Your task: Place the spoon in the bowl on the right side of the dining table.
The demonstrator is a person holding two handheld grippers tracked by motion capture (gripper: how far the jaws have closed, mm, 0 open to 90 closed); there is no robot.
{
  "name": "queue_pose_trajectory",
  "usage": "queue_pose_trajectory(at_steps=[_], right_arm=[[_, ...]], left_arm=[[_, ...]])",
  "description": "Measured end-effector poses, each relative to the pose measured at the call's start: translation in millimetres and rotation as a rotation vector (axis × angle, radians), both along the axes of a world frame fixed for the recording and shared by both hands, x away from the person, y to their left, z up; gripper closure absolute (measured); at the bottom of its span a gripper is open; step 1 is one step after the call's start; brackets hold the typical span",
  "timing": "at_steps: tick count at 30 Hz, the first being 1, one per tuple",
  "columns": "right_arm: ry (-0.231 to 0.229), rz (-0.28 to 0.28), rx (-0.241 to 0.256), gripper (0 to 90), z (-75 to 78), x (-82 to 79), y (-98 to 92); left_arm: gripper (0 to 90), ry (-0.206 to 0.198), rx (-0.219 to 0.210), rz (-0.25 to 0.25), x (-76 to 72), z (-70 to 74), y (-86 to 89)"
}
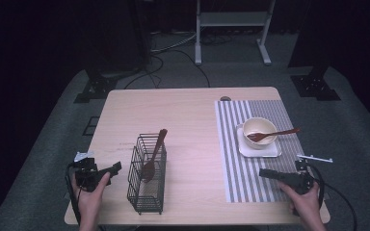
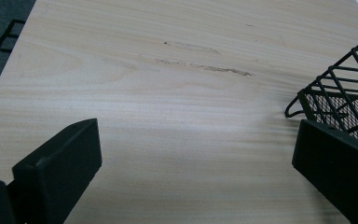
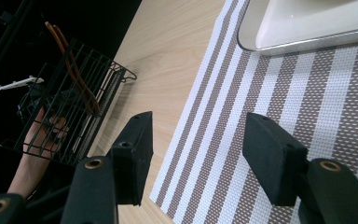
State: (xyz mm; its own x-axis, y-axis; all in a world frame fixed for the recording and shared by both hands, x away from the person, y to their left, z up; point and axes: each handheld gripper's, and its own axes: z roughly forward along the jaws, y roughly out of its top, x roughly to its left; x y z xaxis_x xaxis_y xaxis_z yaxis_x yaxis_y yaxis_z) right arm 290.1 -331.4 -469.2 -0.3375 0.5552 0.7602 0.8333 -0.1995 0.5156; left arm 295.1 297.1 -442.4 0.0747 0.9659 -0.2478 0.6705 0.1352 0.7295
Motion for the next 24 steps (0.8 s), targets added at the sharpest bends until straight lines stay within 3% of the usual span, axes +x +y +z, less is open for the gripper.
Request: queue_pose_trajectory(at_steps=[16,24], right_arm=[[-0.027,0.027,0.001,40.3,0.3,-11.7,13.6],[-0.073,0.013,0.019,39.9,2.4,-20.6,16.4]], left_arm=[[0.2,0.0,0.0,-0.002,0.0,0.1,-0.2],[0.2,0.001,0.0,-0.006,0.4,-0.1,-0.4]])
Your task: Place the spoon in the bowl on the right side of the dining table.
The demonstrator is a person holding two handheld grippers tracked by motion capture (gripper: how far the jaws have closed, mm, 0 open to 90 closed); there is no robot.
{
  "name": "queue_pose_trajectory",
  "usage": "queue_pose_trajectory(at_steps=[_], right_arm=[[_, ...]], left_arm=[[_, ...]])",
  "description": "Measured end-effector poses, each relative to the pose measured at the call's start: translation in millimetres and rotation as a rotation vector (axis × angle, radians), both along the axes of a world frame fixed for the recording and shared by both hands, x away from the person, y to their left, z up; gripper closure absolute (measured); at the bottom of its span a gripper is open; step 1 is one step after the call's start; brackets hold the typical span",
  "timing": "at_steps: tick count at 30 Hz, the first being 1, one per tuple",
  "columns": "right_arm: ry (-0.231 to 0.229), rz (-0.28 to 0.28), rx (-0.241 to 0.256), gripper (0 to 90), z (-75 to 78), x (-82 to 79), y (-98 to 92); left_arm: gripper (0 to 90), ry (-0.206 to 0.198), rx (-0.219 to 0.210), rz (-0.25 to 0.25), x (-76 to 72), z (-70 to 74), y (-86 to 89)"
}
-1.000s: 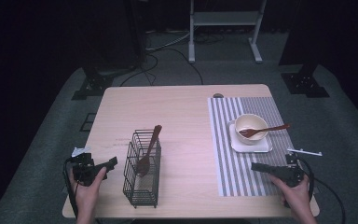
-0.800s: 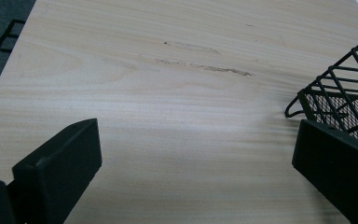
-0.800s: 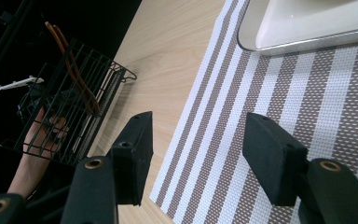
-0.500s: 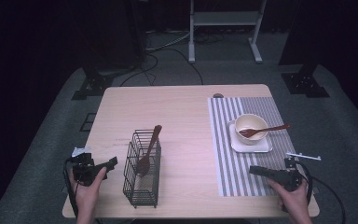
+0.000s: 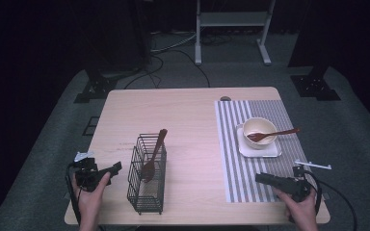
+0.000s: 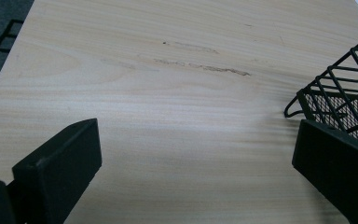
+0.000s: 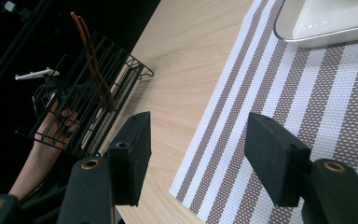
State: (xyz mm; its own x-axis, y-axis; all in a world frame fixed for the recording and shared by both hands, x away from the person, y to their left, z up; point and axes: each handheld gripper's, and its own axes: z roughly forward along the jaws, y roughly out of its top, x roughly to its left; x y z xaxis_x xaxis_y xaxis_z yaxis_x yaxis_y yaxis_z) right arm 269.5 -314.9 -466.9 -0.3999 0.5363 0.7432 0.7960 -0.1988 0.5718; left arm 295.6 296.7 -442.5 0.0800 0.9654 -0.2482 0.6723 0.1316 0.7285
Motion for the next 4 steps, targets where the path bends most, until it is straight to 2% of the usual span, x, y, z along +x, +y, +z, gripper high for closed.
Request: queue_pose_trajectory(at_steps=[2,4], right_arm=[[-0.008,-0.01,0.0,39.0,-1.7,-2.3,0.2],[-0.021,-0.03,0.024,38.3,-3.1,-5.1,-1.9]], left_arm=[[0.2,0.002,0.0,0.0,0.3,-0.2,0.1],[0.2,0.004,-0.004,0.003,0.7,-0.8,0.4]])
